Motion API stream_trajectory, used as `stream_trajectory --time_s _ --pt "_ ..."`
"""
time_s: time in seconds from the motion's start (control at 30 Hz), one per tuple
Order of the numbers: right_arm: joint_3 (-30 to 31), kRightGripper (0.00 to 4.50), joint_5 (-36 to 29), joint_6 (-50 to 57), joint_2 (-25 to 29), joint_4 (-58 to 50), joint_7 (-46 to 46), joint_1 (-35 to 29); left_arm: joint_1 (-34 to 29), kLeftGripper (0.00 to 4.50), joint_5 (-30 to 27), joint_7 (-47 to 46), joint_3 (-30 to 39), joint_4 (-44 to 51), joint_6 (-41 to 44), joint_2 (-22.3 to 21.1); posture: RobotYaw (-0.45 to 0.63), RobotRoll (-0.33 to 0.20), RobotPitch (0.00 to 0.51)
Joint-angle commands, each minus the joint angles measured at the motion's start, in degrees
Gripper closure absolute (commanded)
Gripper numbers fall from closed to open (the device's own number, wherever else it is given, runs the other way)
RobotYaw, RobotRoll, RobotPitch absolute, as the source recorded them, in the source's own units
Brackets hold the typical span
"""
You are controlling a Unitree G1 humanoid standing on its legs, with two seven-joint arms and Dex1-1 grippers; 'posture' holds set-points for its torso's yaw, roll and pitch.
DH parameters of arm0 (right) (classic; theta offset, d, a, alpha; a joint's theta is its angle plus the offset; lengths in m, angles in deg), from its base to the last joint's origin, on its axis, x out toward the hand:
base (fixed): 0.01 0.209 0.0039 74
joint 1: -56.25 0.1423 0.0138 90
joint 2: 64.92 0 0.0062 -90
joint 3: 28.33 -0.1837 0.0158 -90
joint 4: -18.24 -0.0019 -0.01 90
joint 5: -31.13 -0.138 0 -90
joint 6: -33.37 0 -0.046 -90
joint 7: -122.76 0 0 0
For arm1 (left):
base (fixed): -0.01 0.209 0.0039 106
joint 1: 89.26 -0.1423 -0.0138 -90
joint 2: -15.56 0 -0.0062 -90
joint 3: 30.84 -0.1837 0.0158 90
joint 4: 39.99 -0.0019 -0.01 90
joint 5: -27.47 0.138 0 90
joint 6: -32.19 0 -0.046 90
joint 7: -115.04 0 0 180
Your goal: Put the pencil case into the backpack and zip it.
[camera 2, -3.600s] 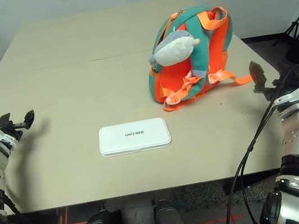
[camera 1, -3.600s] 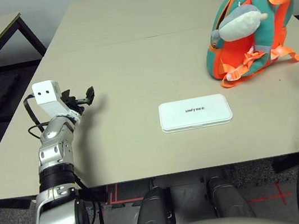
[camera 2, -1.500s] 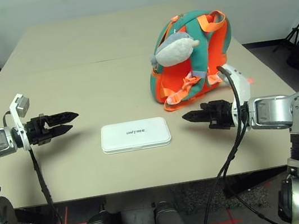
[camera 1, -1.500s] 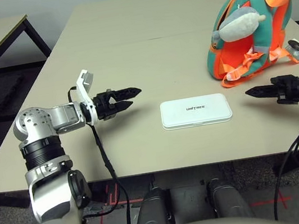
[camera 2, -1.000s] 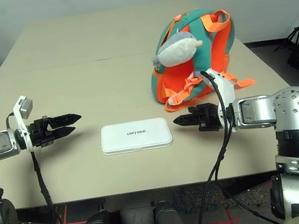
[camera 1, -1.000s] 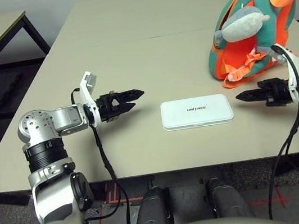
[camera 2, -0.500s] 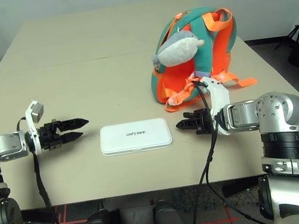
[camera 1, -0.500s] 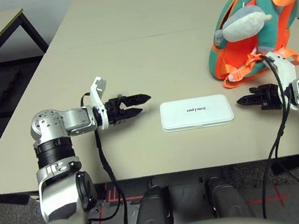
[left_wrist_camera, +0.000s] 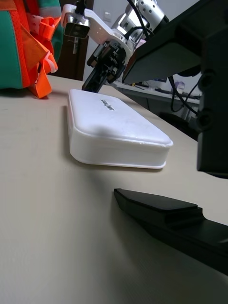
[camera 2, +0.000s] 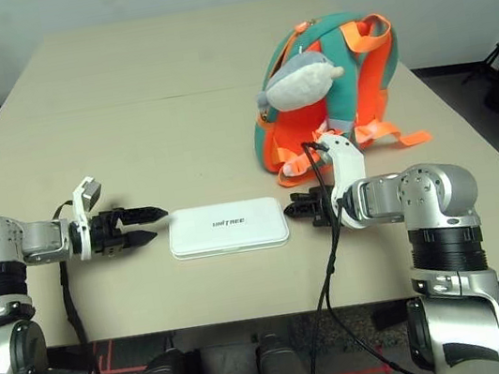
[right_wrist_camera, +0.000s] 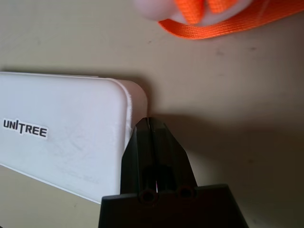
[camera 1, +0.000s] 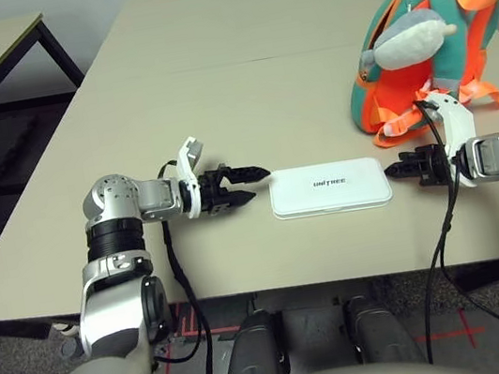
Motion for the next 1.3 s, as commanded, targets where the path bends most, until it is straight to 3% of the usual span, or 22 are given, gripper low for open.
stream_trajectory --time_s 0.03,0.27,0.5,0.8,0.9,1.13,1.2,1.3 --pt "-0.9 4.49 1.1 1.3 -1.5 -1.6 0.3 0.0 -0.8 0.0 2.8 1.2 -2.6 -2.0 1.1 1.4 -0.02 0.0 0.096" --pt "-1.6 4.49 3.2 2.4 -6.0 -3.2 -0.3 0.4 -2.0 0.0 0.8 5.5 -8.4 -0.8 2.0 0.1 -0.01 0.0 0.094" --pt "-1.7 4.49 5.1 2.1 -9.0 -3.4 -0.1 1.1 -4.2 0.0 -5.7 9.7 -17.4 2.3 2.0 -4.4 0.0 0.0 0.09" --pt "-1.8 4.49 7.3 1.2 -11.9 -2.7 0.1 2.9 -5.6 0.0 -9.5 9.2 -19.8 4.3 2.0 -5.6 0.0 0.0 0.088" --pt "-1.9 4.5 7.7 0.7 -12.1 -2.4 0.3 3.3 -5.7 0.61 -10.1 9.5 -20.3 4.7 2.0 -6.1 0.0 0.0 0.086" --pt "-2.3 4.5 8.6 -0.2 -12.3 -2.1 0.9 3.6 -6.1 2.79 -10.3 11.0 -21.0 6.9 2.0 -7.3 0.0 0.0 0.078" --pt "-2.7 4.5 8.9 -0.4 -12.3 -2.2 1.2 3.7 -5.8 3.05 -9.4 11.0 -19.9 7.2 2.0 -7.0 0.01 0.0 0.076" --pt "-3.5 4.5 8.4 0.0 -11.2 -3.9 2.1 3.9 -5.3 3.05 -8.4 11.4 -18.2 8.6 2.0 -7.4 0.01 0.0 0.074"
